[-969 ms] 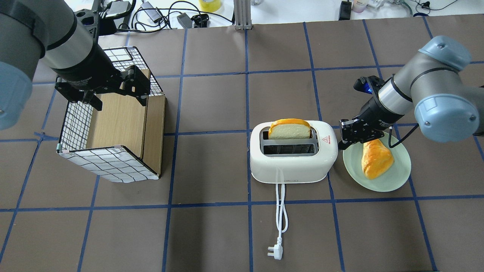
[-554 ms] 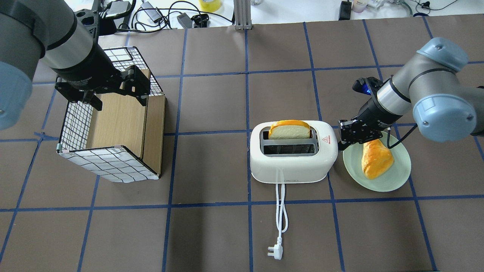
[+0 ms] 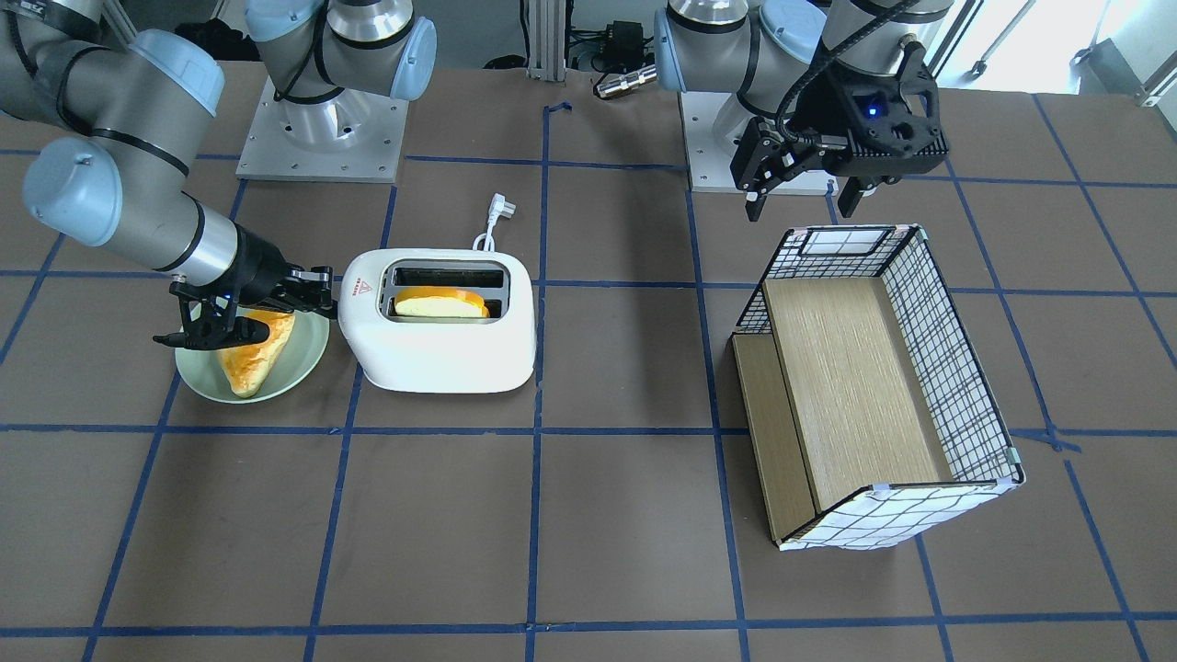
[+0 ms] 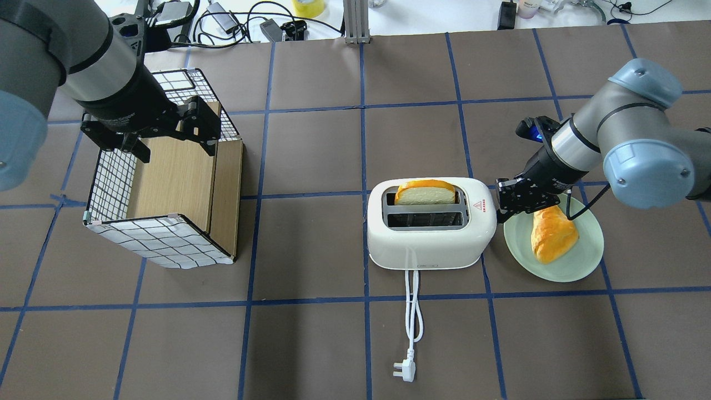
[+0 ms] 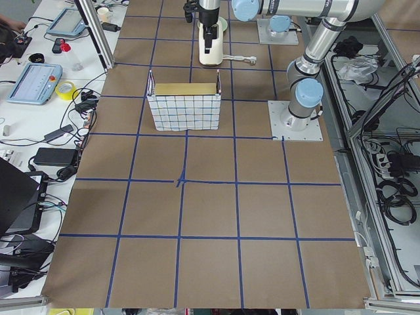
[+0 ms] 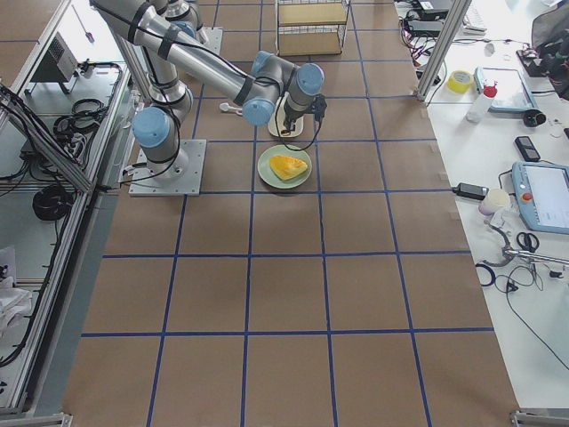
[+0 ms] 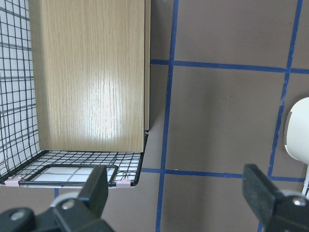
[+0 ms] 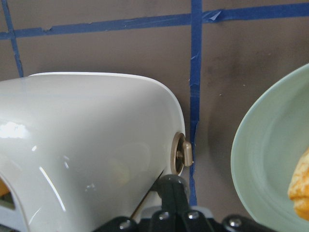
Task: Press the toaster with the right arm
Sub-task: 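Press the toaster lever down with the right gripper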
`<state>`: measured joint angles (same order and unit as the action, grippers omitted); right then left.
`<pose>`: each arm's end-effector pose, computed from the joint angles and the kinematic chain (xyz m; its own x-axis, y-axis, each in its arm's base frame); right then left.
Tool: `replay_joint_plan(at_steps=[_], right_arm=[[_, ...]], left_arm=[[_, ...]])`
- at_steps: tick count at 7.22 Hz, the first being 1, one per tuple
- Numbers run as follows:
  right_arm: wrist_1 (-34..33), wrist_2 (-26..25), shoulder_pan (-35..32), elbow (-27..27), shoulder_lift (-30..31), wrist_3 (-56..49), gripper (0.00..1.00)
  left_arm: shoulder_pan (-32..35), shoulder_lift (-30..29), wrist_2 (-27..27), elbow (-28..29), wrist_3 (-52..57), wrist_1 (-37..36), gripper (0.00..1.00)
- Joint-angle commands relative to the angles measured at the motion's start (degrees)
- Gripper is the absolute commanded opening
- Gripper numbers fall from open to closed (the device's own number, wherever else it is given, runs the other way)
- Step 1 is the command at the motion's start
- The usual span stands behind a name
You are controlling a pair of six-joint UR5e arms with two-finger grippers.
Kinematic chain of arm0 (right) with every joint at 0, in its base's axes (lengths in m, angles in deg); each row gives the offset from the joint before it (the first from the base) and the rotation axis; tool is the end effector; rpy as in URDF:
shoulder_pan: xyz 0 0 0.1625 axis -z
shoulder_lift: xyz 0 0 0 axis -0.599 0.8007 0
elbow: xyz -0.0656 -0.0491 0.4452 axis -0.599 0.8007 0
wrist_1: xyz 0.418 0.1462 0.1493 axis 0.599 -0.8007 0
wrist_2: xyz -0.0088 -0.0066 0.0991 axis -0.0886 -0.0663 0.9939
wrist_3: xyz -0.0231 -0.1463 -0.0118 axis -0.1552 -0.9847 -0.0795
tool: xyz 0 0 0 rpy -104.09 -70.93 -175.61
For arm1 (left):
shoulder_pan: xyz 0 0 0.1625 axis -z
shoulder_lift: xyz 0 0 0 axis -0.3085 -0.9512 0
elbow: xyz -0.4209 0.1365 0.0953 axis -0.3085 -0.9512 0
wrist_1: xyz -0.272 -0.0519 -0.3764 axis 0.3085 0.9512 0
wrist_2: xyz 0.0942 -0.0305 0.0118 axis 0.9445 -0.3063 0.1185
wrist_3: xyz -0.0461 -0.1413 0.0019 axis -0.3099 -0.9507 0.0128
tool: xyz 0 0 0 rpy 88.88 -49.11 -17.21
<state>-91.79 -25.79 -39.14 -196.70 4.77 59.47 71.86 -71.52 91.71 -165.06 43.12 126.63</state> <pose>0.0573 -0.5118 0.2160 -0.9286 0.0412 -0.3687 -0.0308 0.9818 0.1873 -0.1292 -0.5072 0.4750 -0.9964 -0.0836 -0.0119 -0.0827 0.9945 -0.0639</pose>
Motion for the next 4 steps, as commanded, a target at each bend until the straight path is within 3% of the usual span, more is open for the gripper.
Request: replay_joint_plan(at_steps=[1,4], right_arm=[[-1.0,0.0,0.0,-0.9,-0.1,0.0,0.0],[-0.9,-1.0,0.0,-0.2,0.0,0.9,0.0]], left_arm=[[0.0,0.0,0.0,0.0,0.0,0.0,1.0],[0.0,0.0,0.0,0.0,0.0,0.0,1.0]])
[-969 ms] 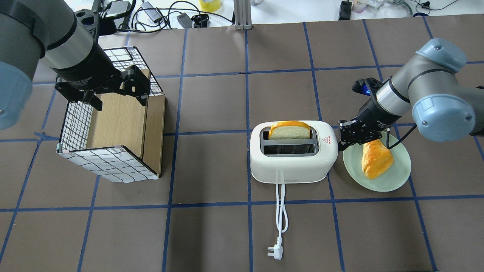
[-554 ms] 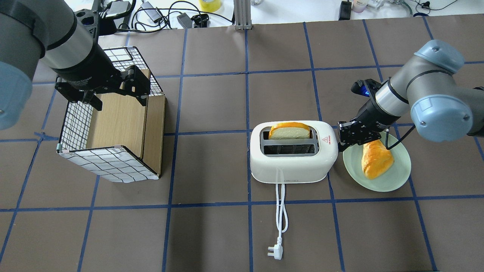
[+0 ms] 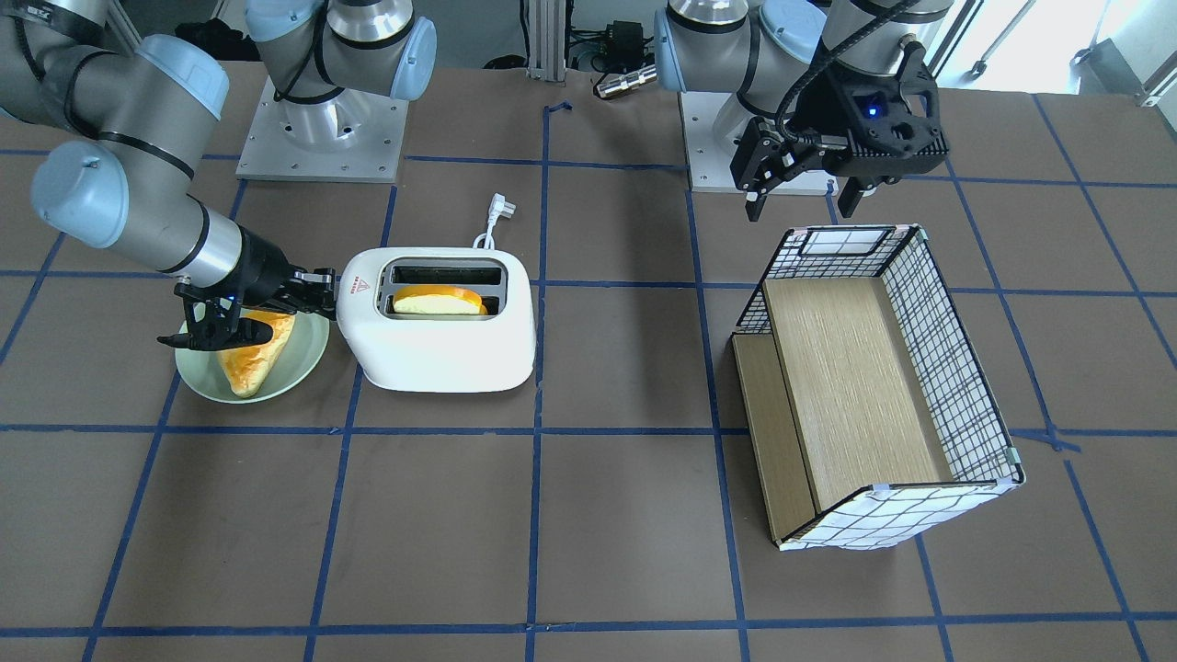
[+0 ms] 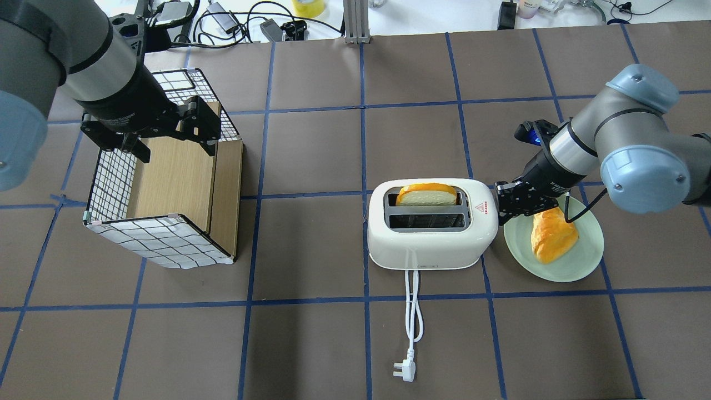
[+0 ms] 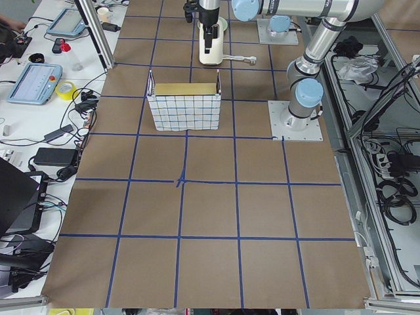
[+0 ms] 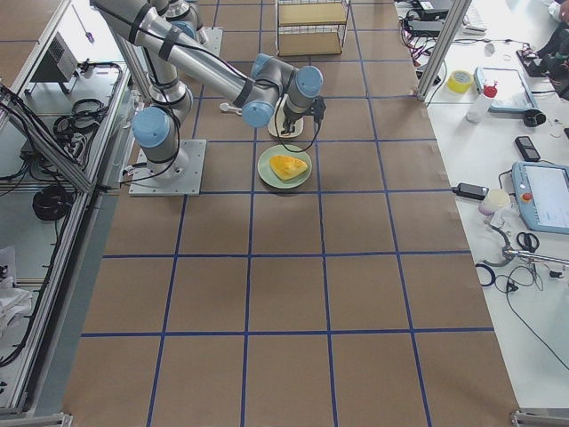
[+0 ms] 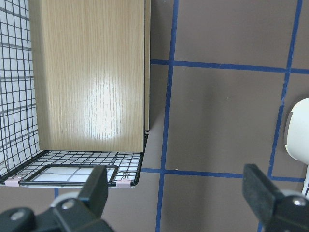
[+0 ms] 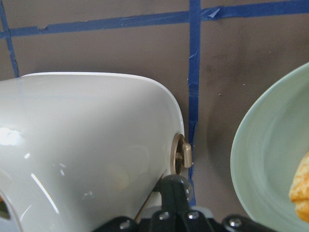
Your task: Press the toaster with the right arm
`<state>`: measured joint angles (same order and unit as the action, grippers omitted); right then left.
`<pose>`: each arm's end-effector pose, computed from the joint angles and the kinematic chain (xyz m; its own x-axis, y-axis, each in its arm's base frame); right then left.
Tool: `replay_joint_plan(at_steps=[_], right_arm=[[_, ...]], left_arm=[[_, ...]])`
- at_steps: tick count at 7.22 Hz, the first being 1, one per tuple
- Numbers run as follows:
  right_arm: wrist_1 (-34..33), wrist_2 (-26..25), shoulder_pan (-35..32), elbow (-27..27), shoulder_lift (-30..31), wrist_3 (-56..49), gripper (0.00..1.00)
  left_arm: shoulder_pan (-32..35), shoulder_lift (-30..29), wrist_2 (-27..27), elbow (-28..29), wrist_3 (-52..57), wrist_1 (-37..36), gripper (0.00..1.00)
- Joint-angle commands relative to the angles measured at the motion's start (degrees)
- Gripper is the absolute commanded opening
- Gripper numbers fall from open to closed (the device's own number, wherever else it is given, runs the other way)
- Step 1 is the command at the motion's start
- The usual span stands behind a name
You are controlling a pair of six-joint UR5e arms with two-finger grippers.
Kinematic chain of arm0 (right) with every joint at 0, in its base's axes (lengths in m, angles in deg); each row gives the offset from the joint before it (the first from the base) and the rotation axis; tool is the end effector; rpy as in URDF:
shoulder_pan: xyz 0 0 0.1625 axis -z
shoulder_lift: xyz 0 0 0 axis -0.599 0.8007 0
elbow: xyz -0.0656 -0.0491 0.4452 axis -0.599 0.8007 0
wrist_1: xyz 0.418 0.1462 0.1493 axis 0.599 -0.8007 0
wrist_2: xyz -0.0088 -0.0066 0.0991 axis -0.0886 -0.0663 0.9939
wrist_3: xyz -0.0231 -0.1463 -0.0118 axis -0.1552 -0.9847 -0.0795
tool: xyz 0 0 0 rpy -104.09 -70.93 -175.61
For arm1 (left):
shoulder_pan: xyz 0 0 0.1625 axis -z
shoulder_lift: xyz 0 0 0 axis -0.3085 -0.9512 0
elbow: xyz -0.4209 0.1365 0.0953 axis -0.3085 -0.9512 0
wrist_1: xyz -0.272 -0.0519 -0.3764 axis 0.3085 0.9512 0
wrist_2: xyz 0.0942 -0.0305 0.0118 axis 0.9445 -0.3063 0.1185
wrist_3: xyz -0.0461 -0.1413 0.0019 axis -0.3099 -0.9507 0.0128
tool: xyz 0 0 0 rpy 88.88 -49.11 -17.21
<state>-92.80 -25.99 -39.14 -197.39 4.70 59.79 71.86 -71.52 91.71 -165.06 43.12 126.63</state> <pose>0.0573 -0.5098 0.2110 -0.9304 0.0445 -0.3638 -0.0258 0.9822 0.1861 -0.1292 -0.5072 0.4750 -0.9964 -0.0836 -0.0119 -0.0827 0.9945 -0.0639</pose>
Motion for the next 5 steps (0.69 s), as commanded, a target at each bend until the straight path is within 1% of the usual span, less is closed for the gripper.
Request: replay_joint_plan(at_steps=[1,2,3,4,5], right_arm=[[0.5,-1.3,0.0,1.6,1.1,1.3,0.0],[1.4,-2.3,-0.1,3.7,2.3,2.0,0.0],[3.5,-2.9,-0.3,5.9,3.6,4.9,0.0],[7.4,-5.0,-0.3,9.4,5.4,5.5,0.0],[13.0,-8.5,-0.5,14.1,6.8,7.5,0.0]], left_arm=[[0.0,0.0,0.0,0.0,0.0,0.0,1.0],[0.0,0.0,0.0,0.0,0.0,0.0,1.0],[0.0,0.0,0.0,0.0,0.0,0.0,1.0],[0.0,0.0,0.0,0.0,0.0,0.0,1.0],[0.0,0.0,0.0,0.0,0.0,0.0,1.0]])
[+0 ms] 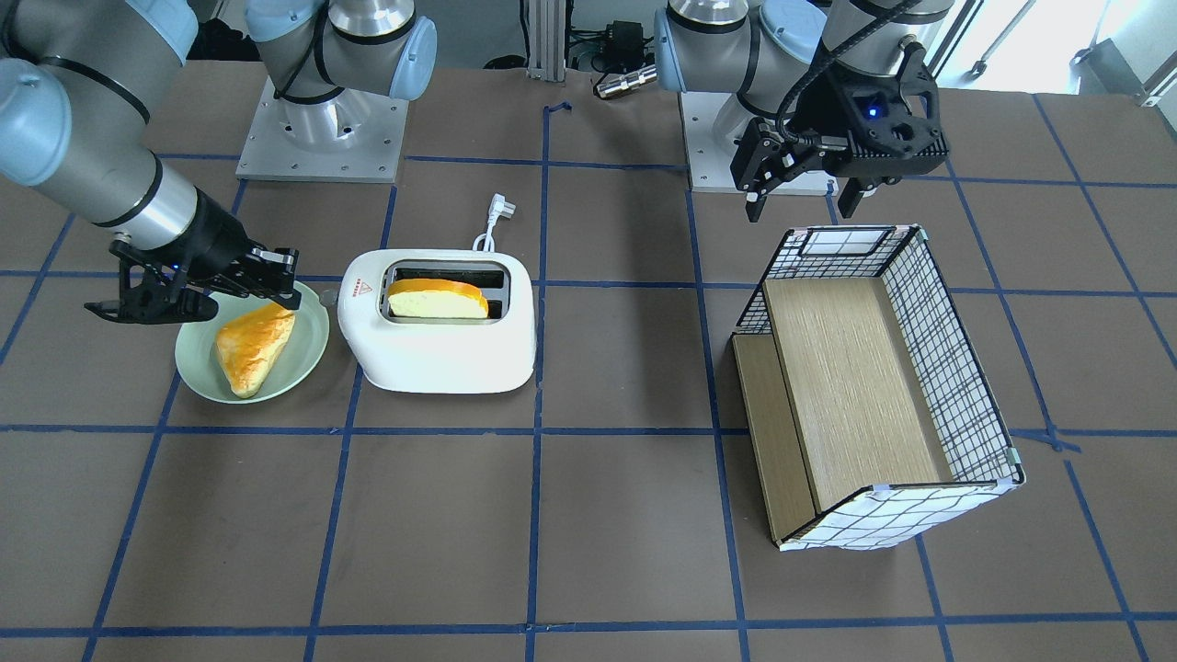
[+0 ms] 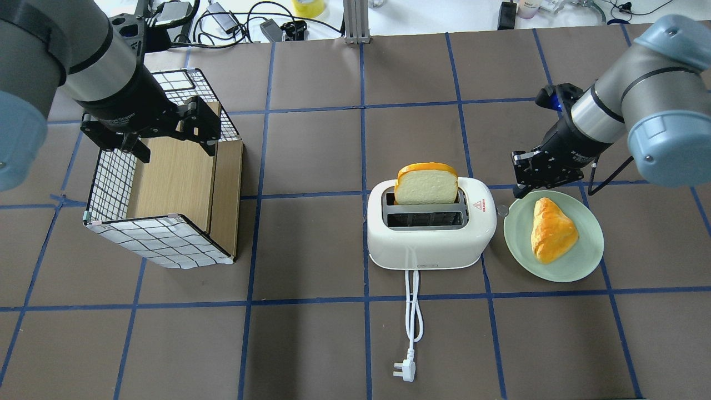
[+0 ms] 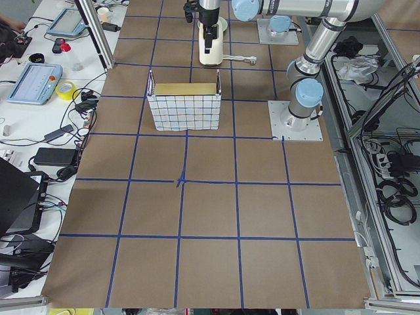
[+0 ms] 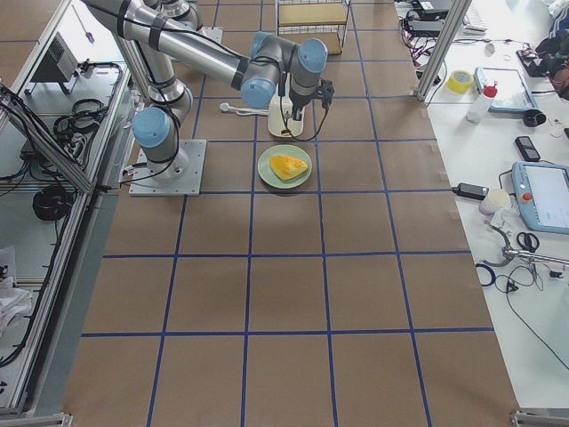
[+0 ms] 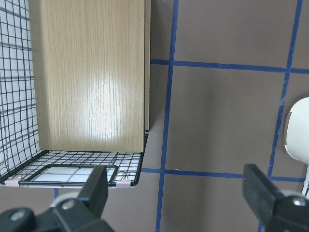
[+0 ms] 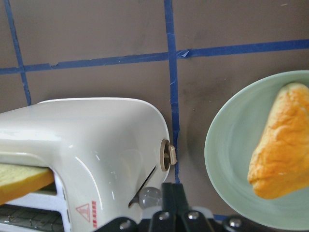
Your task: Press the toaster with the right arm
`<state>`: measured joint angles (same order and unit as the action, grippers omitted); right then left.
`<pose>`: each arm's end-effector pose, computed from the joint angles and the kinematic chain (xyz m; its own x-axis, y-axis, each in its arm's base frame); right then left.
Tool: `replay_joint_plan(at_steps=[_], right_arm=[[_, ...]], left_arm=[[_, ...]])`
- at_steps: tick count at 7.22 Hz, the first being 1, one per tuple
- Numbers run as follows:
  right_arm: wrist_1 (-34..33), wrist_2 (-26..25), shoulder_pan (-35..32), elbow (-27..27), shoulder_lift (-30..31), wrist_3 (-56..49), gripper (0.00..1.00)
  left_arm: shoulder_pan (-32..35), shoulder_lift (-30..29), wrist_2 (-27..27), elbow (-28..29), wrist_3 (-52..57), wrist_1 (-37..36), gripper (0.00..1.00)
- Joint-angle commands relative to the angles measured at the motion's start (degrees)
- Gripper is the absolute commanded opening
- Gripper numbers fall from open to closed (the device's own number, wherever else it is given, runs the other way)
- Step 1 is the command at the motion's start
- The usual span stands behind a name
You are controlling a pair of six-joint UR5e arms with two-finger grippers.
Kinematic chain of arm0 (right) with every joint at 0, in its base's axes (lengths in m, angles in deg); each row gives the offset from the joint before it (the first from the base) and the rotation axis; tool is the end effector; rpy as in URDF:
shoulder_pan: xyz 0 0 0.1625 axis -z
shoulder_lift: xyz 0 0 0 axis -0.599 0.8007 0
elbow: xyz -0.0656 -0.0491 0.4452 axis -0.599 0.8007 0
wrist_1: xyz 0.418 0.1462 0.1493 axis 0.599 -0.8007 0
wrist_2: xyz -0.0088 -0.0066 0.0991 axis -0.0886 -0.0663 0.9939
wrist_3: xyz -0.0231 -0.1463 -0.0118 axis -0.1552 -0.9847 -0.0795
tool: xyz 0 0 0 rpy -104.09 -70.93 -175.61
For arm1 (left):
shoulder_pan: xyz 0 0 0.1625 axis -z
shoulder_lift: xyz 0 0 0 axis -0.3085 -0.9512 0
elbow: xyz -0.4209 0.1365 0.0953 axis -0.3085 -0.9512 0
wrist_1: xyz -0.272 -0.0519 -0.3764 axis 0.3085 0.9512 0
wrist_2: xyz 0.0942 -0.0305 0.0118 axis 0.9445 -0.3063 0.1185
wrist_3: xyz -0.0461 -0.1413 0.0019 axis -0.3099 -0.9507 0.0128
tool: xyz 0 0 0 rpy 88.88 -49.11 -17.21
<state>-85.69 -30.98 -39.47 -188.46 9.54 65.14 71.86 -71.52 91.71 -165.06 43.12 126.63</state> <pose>0.0420 -0.5314 0.3145 -0.9644 0.0844 -0.2504 0.0551 0.9910 0.1219 -0.1292 -0.5072 0.4750 -0.9964 -0.0836 -0.0119 -0.0827 0.9945 -0.0639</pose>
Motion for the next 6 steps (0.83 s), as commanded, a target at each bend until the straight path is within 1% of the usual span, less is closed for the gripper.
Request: replay_joint_plan(at_steps=[1,2,3,4,5,6], right_arm=[[10.4,-5.7,-0.5,10.3,2.4,4.1,0.0],[13.9,-8.6,-1.3,15.0,2.4,7.0,0.0],[14.3,-13.0,-3.6,18.6,2.4,10.5,0.15],[14.3,-15.8,-7.4,20.9,2.3,14.1,0.4],[13.6,-16.7,-11.0,21.7,2.2,16.5,0.83],[9.9,-16.7,-13.9,21.8,2.2,16.6,1.0]], left_arm=[[0.0,0.0,0.0,0.0,0.0,0.0,1.0],[0.0,0.0,0.0,0.0,0.0,0.0,1.0],[0.0,0.0,0.0,0.0,0.0,0.0,1.0],[0.0,0.0,0.0,0.0,0.0,0.0,1.0],[0.0,0.0,0.0,0.0,0.0,0.0,1.0],[0.0,0.0,0.0,0.0,0.0,0.0,1.0]])
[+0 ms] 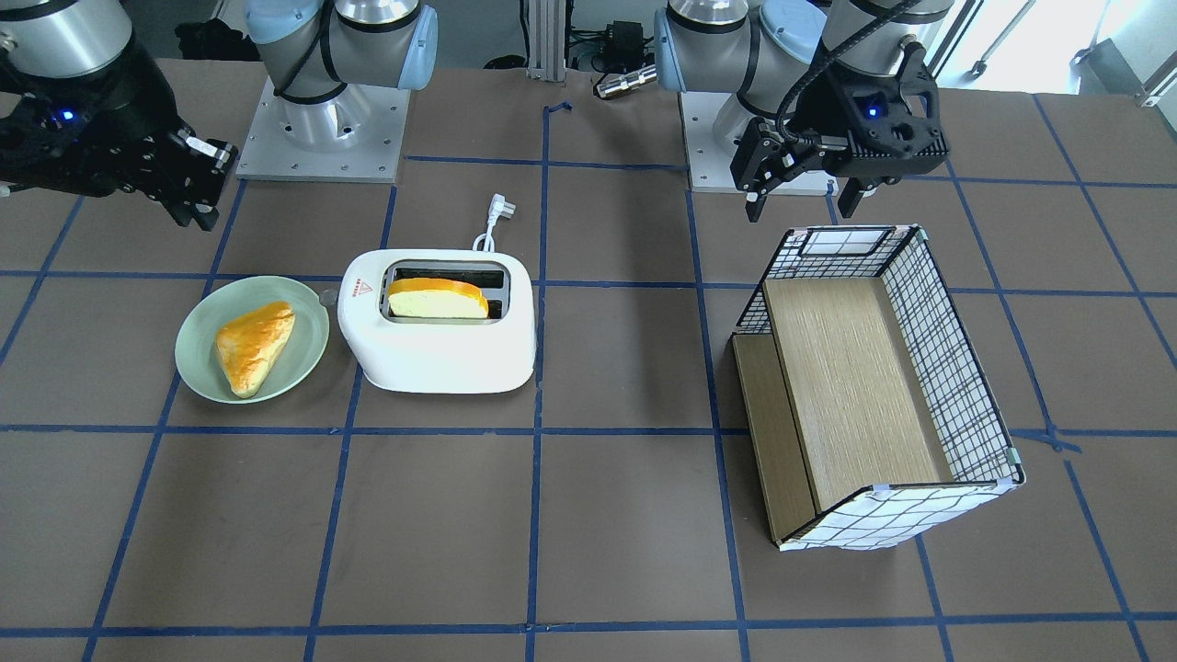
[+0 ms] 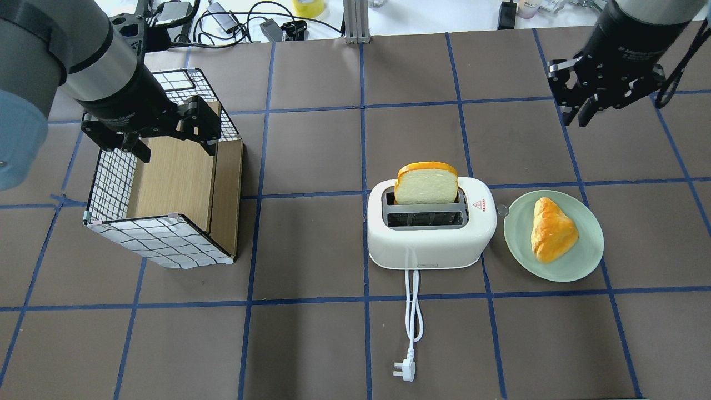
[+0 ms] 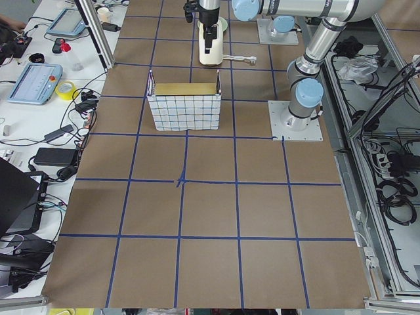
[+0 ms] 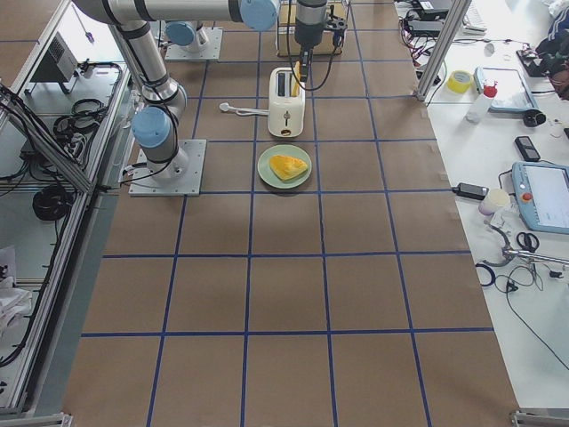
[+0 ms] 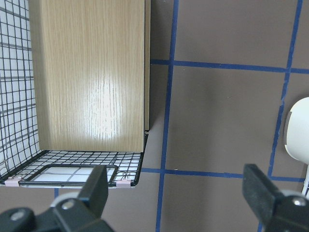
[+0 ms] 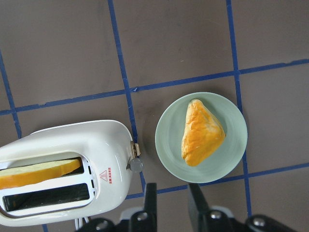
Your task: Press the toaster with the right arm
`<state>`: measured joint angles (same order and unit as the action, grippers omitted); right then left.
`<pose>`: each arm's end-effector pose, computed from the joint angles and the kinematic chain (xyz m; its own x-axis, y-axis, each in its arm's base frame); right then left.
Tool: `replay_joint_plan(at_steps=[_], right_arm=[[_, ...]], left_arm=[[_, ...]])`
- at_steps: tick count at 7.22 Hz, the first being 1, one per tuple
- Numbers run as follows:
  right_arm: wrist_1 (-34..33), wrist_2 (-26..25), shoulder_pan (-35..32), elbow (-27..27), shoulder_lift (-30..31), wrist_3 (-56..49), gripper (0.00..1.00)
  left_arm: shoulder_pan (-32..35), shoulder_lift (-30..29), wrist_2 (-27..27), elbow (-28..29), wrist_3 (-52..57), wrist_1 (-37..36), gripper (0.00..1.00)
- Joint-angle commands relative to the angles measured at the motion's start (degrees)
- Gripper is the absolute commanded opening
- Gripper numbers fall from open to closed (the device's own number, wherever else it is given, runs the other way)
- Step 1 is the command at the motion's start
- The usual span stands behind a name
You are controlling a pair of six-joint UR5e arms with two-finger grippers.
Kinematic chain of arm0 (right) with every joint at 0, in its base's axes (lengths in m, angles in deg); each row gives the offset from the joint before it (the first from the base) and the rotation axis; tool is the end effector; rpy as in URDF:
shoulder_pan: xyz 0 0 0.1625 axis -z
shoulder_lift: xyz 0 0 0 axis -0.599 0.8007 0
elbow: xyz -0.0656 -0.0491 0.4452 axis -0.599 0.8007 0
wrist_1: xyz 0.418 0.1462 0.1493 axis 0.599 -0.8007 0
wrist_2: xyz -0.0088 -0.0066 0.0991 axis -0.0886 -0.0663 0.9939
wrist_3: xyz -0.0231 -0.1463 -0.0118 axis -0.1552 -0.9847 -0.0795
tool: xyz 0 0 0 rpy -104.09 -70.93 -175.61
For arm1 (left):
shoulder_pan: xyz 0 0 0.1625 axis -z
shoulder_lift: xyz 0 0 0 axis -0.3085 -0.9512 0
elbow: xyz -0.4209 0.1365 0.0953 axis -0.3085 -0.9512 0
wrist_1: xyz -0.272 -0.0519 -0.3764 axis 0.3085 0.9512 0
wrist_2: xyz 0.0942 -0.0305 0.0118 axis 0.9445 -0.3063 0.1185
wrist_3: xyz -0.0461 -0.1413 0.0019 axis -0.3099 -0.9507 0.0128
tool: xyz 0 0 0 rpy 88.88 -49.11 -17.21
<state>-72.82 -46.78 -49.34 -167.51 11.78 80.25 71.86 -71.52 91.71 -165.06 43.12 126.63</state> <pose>0.0898 -0.5446 0.5054 -0.9886 0.1435 0.0462 0.1428 0.9896 -0.0165 -0.1292 -0.5072 0.4750 -0.9964 -0.0836 -0.0119 -0.0827 0.9945 -0.0639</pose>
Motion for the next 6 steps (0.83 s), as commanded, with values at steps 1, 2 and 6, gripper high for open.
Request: replay_joint_plan(at_steps=[1,2,6], right_arm=[[-7.9,-0.9,-6.1,0.7,-0.7,1.4,1.0],[-10.4,-1.1,-6.4,0.2,-0.7,1.4,1.0],[-8.6,-0.2,-6.5,0.3,-0.5,0.4,1.0]], left_arm=[[0.0,0.0,0.0,0.0,0.0,0.0,1.0],[0.0,0.0,0.0,0.0,0.0,0.0,1.0],[0.0,0.0,0.0,0.0,0.0,0.0,1.0]])
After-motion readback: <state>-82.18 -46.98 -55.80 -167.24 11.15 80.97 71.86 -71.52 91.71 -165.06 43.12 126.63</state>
